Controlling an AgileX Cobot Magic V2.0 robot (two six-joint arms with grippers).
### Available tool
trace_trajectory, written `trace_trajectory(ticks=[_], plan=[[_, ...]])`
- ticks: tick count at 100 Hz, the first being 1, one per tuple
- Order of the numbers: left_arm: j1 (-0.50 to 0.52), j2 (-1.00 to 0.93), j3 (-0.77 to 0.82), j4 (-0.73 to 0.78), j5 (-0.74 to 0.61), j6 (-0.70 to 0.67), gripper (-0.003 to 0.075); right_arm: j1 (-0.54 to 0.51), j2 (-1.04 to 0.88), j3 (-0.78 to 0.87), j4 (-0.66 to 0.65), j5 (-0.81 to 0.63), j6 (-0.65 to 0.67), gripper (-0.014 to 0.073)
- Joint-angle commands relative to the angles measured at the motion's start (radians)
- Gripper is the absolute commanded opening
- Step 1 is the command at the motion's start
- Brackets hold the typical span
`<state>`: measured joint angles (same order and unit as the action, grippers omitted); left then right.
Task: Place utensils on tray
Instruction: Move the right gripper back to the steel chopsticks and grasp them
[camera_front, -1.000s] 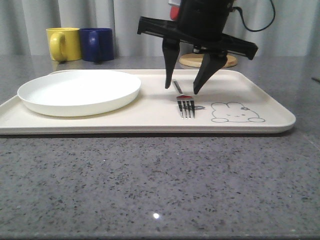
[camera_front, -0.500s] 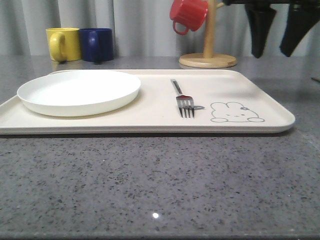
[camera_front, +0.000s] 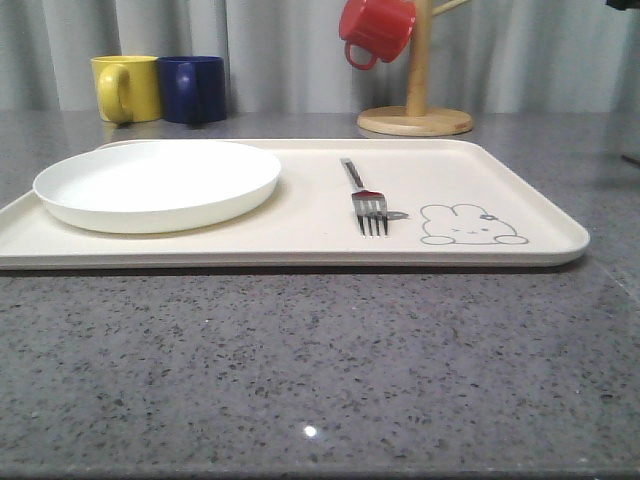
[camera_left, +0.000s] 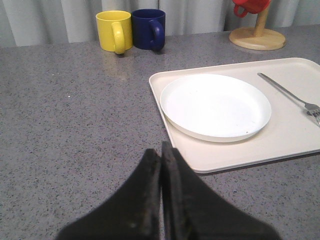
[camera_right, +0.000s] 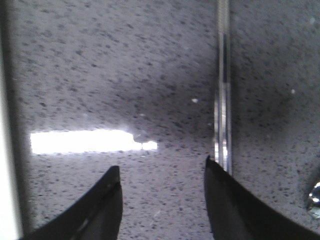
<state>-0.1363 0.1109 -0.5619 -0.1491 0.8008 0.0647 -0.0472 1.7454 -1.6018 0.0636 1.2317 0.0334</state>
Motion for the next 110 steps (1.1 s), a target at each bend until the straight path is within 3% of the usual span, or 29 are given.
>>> trace_trajectory(ticks=[1, 71, 78, 97, 110], plan=[[-0.007, 0.012, -0.023, -0.010, -0.067, 0.001, -0.0019, -0.036, -0.023, -0.010, 0.027, 0.043, -0.051, 0.0390], [-0.007, 0.012, -0.023, -0.010, -0.067, 0.001, -0.0019, -0.090, 0.116, -0.004, 0.024, 0.035, -0.062, 0.0384], [-0.007, 0.012, -0.023, -0.010, -0.067, 0.001, -0.0019, -0.090, 0.119, -0.004, 0.024, 0.035, -0.062, 0.0337], [-0.007, 0.012, -0.023, -0.010, -0.067, 0.001, -0.0019, -0.090, 0.119, -0.004, 0.020, 0.036, -0.062, 0.0076], [-0.007, 0.012, -0.023, -0.010, -0.067, 0.001, -0.0019, -0.090, 0.119, -0.005, 0.017, 0.031, -0.062, -0.0022]])
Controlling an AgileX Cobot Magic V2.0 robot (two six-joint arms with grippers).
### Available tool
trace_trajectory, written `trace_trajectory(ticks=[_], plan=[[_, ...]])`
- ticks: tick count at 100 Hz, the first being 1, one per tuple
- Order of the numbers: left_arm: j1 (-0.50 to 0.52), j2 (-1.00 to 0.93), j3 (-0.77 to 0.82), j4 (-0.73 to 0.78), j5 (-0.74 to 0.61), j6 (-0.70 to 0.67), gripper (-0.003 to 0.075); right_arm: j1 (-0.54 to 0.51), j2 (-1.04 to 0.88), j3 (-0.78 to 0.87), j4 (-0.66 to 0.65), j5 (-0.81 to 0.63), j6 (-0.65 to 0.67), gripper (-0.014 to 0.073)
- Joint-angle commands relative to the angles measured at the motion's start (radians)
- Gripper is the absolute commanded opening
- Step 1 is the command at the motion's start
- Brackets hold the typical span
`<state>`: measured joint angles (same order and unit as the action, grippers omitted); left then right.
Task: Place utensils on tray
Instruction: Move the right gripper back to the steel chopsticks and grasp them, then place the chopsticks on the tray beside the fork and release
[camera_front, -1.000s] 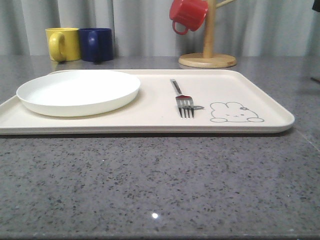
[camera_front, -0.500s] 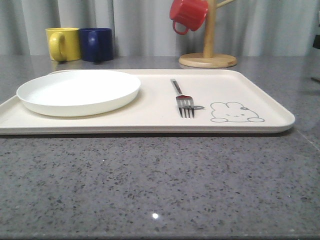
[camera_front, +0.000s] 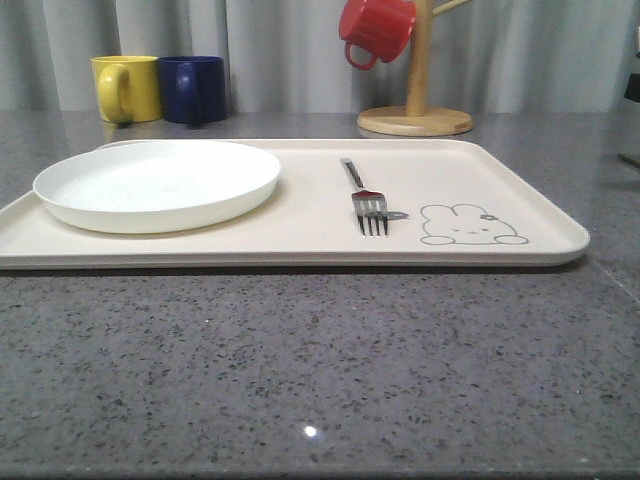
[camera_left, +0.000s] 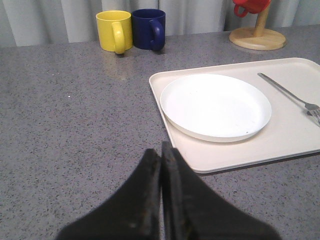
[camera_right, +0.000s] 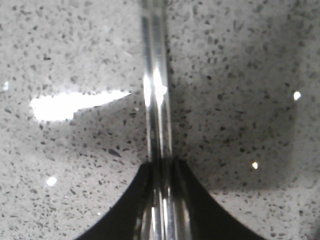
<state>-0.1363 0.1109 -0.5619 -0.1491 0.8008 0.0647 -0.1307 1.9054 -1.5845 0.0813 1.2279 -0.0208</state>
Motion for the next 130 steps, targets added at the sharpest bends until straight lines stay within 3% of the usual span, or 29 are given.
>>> trace_trajectory(ticks=[1, 28, 55, 76, 92, 110, 130], plan=[[-0.007, 0.012, -0.023, -0.010, -0.067, 0.001, -0.0019, -0.006, -0.041, -0.023, 0.000, 0.035, -0.008, -0.0027], [-0.007, 0.012, -0.023, -0.010, -0.067, 0.001, -0.0019, 0.017, -0.132, -0.023, 0.040, 0.023, -0.008, -0.0031], [-0.007, 0.012, -0.023, -0.010, -0.067, 0.001, -0.0019, 0.200, -0.258, -0.023, 0.040, 0.057, -0.003, -0.0031], [-0.007, 0.012, -0.023, -0.010, -0.067, 0.001, -0.0019, 0.402, -0.253, -0.023, 0.040, 0.031, 0.177, -0.0031], [-0.007, 0.012, -0.023, -0.010, -0.067, 0.001, -0.0019, 0.516, -0.223, -0.023, 0.040, -0.074, 0.305, -0.0031], [-0.007, 0.012, -0.023, -0.010, -0.067, 0.001, -0.0019, 0.550, -0.157, -0.023, 0.040, -0.141, 0.428, -0.0031], [-0.007, 0.012, -0.023, -0.010, -0.067, 0.001, -0.0019, 0.550, -0.105, -0.023, 0.031, -0.128, 0.447, -0.0031]])
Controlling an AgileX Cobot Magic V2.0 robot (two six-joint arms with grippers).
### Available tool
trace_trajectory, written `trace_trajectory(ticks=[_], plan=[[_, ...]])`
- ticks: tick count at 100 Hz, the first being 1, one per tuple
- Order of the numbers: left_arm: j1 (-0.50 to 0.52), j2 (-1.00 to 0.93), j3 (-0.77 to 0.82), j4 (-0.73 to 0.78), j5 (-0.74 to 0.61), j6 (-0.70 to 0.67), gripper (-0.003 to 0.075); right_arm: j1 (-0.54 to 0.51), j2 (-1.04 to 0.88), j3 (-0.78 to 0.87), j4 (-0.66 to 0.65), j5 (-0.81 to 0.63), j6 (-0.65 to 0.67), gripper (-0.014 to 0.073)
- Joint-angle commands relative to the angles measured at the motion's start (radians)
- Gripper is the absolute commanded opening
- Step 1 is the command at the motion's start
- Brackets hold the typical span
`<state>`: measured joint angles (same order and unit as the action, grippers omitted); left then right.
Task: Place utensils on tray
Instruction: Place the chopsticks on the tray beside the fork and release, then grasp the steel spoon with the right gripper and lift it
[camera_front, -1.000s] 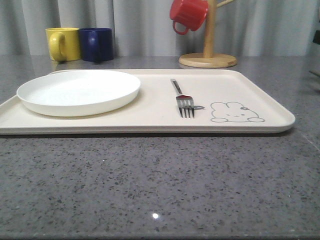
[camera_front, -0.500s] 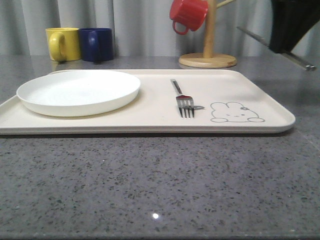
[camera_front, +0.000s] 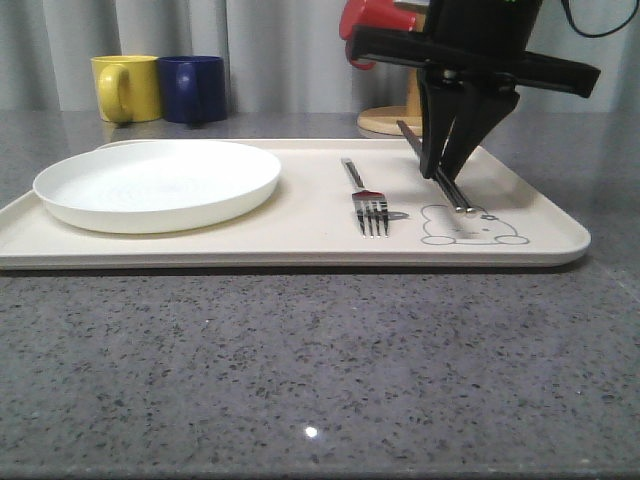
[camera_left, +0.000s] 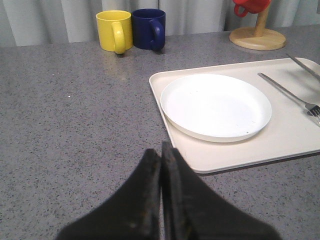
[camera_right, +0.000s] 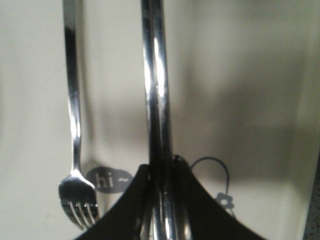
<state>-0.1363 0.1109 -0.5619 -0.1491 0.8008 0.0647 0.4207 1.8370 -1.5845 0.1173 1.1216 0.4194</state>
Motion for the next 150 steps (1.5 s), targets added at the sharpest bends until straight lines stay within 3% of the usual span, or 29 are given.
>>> trace_trajectory(ticks=[1, 15, 22, 41, 48, 67, 94, 118, 150], plan=[[-0.007, 0.012, -0.023, -0.010, -0.067, 0.001, -0.0019, -0.002, -0.035, -0.023, -0.005, -0.023, 0.006, -0.0031], [-0.007, 0.012, -0.023, -0.010, -0.067, 0.001, -0.0019, -0.002, -0.025, -0.023, -0.005, -0.031, 0.007, -0.0018], [-0.007, 0.012, -0.023, -0.010, -0.067, 0.001, -0.0019, -0.002, -0.024, -0.023, -0.005, -0.032, 0.007, 0.0031], [-0.007, 0.012, -0.023, -0.010, -0.067, 0.001, -0.0019, -0.002, -0.024, -0.023, -0.006, -0.031, 0.007, 0.0321], [-0.007, 0.012, -0.023, -0.010, -0.067, 0.001, -0.0019, -0.002, -0.026, -0.023, -0.006, -0.032, 0.007, 0.0377], [-0.007, 0.012, -0.023, -0.010, -0.067, 0.001, -0.0019, -0.002, -0.069, -0.023, -0.057, -0.032, 0.006, 0.0381], [-0.007, 0.012, -0.023, -0.010, -0.067, 0.001, -0.0019, -0.055, -0.193, -0.023, -0.307, 0.021, -0.037, 0.0381], [-0.007, 0.012, -0.023, -0.010, -0.067, 0.001, -0.0019, -0.252, -0.211, -0.023, -0.315, 0.084, -0.174, 0.0379], [-0.007, 0.012, -0.023, -0.010, -0.067, 0.001, -0.0019, -0.505, -0.196, -0.022, -0.261, 0.049, -0.268, 0.0379]])
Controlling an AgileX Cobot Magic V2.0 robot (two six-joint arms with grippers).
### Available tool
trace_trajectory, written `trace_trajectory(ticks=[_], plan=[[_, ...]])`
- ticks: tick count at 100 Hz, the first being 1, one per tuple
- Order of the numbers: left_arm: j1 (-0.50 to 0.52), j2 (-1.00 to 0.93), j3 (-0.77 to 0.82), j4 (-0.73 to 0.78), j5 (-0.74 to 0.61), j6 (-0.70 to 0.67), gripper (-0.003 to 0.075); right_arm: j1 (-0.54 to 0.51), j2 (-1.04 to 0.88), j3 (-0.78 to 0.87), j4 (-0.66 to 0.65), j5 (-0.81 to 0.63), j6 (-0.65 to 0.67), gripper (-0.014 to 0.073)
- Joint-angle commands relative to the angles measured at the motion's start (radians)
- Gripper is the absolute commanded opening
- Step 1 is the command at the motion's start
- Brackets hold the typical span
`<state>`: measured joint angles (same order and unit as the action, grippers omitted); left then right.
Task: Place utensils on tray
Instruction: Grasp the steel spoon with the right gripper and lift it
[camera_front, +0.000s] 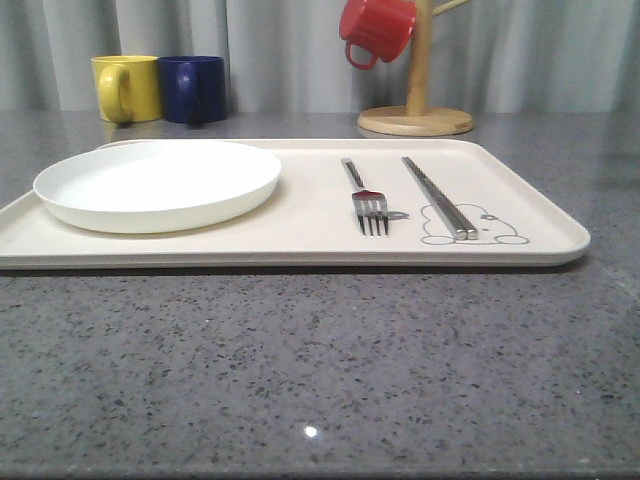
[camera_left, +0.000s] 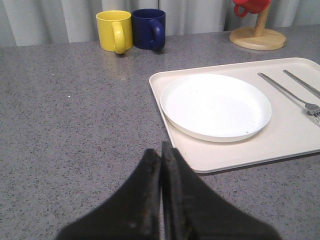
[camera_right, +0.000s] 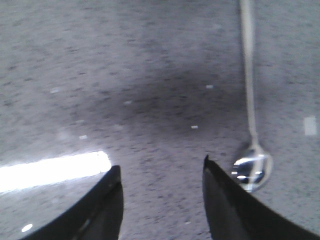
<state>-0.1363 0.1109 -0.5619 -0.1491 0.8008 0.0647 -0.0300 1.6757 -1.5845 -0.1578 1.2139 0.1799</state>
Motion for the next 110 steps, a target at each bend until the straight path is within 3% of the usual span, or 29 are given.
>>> trace_trajectory(ticks=[1, 36, 79, 88, 110], plan=[[-0.007, 0.012, -0.023, -0.010, -0.067, 0.001, -0.0019, -0.065, -0.035, -0.022, 0.017, -0.044, -0.029, 0.0379], [-0.007, 0.012, -0.023, -0.010, -0.067, 0.001, -0.0019, -0.206, 0.081, -0.021, 0.058, -0.091, -0.055, 0.0379], [-0.007, 0.012, -0.023, -0.010, -0.067, 0.001, -0.0019, -0.216, 0.181, -0.021, 0.057, -0.118, -0.055, 0.0371], [-0.007, 0.012, -0.023, -0.010, -0.067, 0.001, -0.0019, -0.216, 0.191, -0.021, 0.058, -0.117, -0.055, 0.0295], [-0.007, 0.012, -0.023, -0.010, -0.067, 0.001, -0.0019, -0.216, 0.196, -0.023, 0.057, -0.107, -0.054, -0.0042]])
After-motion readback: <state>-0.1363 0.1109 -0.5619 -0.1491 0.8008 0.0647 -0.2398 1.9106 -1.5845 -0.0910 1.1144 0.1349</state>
